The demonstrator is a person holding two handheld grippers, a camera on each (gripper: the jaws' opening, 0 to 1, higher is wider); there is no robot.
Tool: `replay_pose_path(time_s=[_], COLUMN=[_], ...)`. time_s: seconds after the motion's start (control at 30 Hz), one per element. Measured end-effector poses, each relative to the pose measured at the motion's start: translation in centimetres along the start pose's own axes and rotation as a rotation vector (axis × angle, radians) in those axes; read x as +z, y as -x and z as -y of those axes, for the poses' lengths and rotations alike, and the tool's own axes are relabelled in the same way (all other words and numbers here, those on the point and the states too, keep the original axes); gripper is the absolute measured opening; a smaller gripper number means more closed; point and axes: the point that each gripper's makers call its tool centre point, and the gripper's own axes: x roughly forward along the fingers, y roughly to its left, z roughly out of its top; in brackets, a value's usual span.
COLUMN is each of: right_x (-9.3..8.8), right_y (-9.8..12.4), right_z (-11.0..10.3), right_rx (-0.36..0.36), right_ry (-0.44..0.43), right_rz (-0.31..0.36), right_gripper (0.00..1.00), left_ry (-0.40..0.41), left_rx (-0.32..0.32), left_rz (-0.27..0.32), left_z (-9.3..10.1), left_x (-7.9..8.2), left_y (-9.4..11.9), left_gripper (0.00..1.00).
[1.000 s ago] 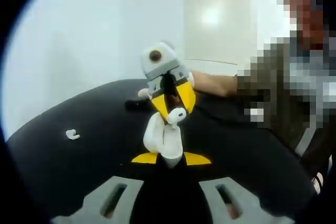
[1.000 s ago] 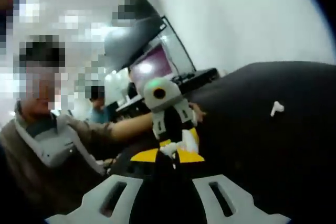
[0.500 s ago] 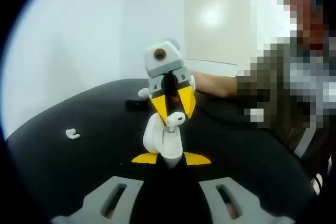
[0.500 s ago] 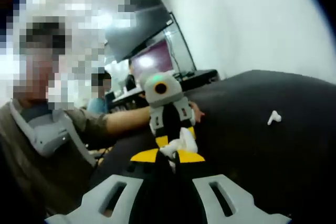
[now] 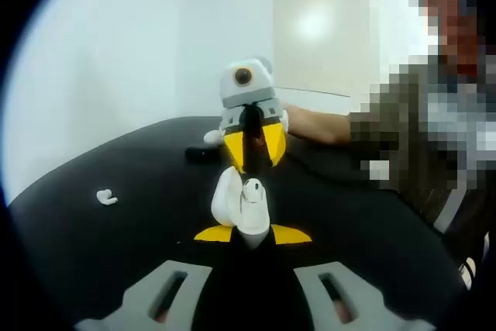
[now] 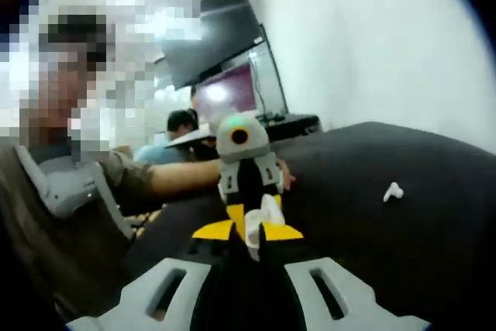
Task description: Pick up three earphones and place each one into its charging case using tactile feedback, ensure that each earphone is properly inserted and securely positioned inside the case.
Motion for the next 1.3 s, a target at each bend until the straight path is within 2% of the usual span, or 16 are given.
replay_pose_path(time_s=[0.1,0.3,0.43,0.5,0.6,0.67,0.73,0.8,0.97,1.17,1.3], right_x=[0.8,3.2,4.8,5.8,6.7,7.0,7.3,7.1,6.5,6.4,6.3], right_y=[0.4,1.4,2.4,3.2,4.3,4.8,4.8,4.5,3.1,1.4,0.7], right_z=[-0.1,0.7,2.4,4.0,6.6,8.2,9.0,9.8,11.0,13.1,14.2], right_rx=[-0.006,-0.064,-0.165,-0.238,-0.343,-0.404,-0.419,-0.441,-0.434,-0.440,-0.446], right_ry=[0.032,0.060,0.071,0.067,0.030,-0.001,-0.003,0.014,0.026,0.005,-0.001], right_rz=[0.024,0.134,0.217,0.268,0.289,0.284,0.270,0.206,0.096,0.033,0.020], right_gripper=[0.15,0.17,0.18,0.18,0.18,0.18,0.18,0.18,0.20,0.20,0.20], left_ry=[-0.001,-0.002,-0.002,-0.002,-0.004,-0.006,-0.007,-0.008,-0.007,-0.008,-0.010], left_rx=[0.000,0.000,0.000,0.000,0.001,0.001,0.001,-0.001,-0.002,-0.004,-0.003], left_rz=[0.000,0.000,0.001,0.001,0.001,0.002,0.002,0.002,0.002,0.004,0.004], left_z=[0.0,0.0,0.0,0.0,0.0,0.0,0.0,0.0,0.0,0.0,0.0], left_x=[0.0,0.0,0.0,0.0,0.0,0.0,0.0,0.0,-0.1,0.0,0.0], left_y=[0.0,0.1,0.1,0.1,0.1,0.1,0.1,0.1,0.1,0.0,0.0], left_gripper=[0.13,0.13,0.13,0.13,0.13,0.13,0.13,0.13,0.13,0.13,0.13])
